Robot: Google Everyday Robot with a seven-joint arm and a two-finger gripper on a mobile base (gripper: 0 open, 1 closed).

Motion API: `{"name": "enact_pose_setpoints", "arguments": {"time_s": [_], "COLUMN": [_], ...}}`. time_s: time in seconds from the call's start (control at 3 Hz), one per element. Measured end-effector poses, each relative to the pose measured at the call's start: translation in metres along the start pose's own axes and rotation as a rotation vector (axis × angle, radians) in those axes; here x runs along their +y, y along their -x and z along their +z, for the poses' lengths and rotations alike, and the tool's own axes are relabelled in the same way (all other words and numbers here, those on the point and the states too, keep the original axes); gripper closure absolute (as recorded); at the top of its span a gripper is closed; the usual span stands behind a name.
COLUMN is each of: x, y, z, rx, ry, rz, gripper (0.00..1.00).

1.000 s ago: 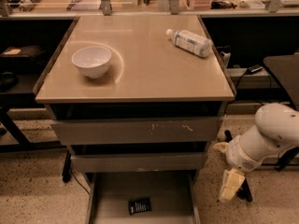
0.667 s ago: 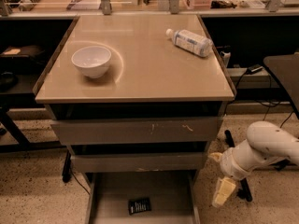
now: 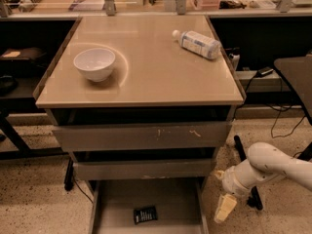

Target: Pick rxbar blueberry from bottom drawer and place on counter

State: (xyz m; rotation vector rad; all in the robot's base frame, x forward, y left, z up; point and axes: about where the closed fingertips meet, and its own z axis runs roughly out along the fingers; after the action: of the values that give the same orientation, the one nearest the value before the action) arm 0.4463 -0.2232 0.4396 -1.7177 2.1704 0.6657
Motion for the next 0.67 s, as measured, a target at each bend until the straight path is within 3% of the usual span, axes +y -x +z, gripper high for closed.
{"name": "enact_pose_setpoints", "arguments": {"time_s": [0.33, 0.67], "x": [0.006, 0.004], "y": [0.008, 0.004], "z": [-0.009, 0.022], "rx": [-0.003, -0.006], "ry": [0.013, 0.033], "rz": [-0.014, -0.052], "gripper": [0.00, 0.00]}}
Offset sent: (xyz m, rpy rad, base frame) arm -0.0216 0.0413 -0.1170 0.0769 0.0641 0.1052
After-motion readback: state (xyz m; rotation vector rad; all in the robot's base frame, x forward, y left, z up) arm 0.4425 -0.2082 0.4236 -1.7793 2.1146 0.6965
